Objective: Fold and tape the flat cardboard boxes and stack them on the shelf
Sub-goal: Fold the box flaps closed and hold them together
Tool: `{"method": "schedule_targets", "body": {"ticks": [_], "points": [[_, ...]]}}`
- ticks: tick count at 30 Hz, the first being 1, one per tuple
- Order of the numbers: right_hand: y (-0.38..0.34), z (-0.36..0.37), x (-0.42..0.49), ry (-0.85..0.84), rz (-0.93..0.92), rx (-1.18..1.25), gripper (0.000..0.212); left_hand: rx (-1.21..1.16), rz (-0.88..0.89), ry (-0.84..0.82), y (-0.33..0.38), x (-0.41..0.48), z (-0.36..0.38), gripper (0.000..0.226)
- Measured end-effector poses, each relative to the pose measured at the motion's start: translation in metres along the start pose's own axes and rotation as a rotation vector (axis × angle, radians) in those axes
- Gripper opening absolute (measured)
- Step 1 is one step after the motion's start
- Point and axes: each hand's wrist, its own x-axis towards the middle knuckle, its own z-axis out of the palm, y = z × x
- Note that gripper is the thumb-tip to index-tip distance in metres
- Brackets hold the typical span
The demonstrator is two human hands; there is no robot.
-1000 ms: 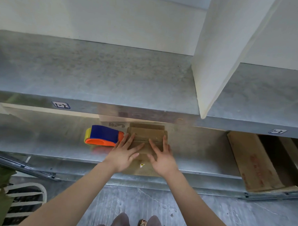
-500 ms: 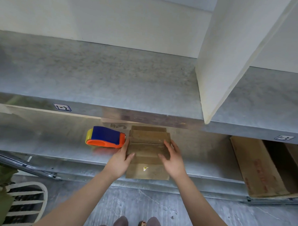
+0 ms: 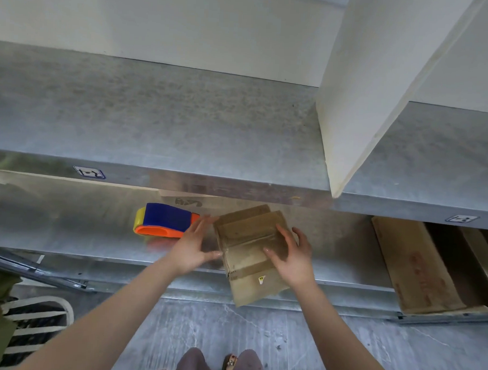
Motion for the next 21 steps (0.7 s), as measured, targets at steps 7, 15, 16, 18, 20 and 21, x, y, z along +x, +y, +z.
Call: {"method": "schedule_targets", "body": {"ticks": [7, 15, 16, 18, 20, 21], "points": [[-0.013, 0.015, -0.026, 0.127, 0.09, -0.042, 0.07, 0.05, 0.1, -0.154, 0.001, 0.013, 0.013, 0.087], [-0.013, 0.021, -0.015, -0.156, -0.044, 0.04, 0.066, 0.009, 0.066, 0.125, 0.006, -0.045, 0.062, 0.084], [-0.015, 0.022, -0.013, -0.175, -0.06, 0.04, 0.063, -0.02, 0.063, 0.106, 0.006, -0.048, 0.064, 0.08], [-0.022, 0.024, -0.011, -0.126, -0.061, 0.046, 0.055, -0.024, 0.067, 0.115, 0.007, -0.047, 0.061, 0.07], [-0.027, 0.026, -0.014, -0.012, -0.055, 0.06, 0.051, -0.003, 0.051, 0.134, 0.01, -0.042, 0.057, 0.063], [-0.029, 0.026, -0.018, 0.035, -0.058, 0.082, 0.052, 0.006, 0.037, 0.145, 0.013, -0.039, 0.056, 0.062]]}}
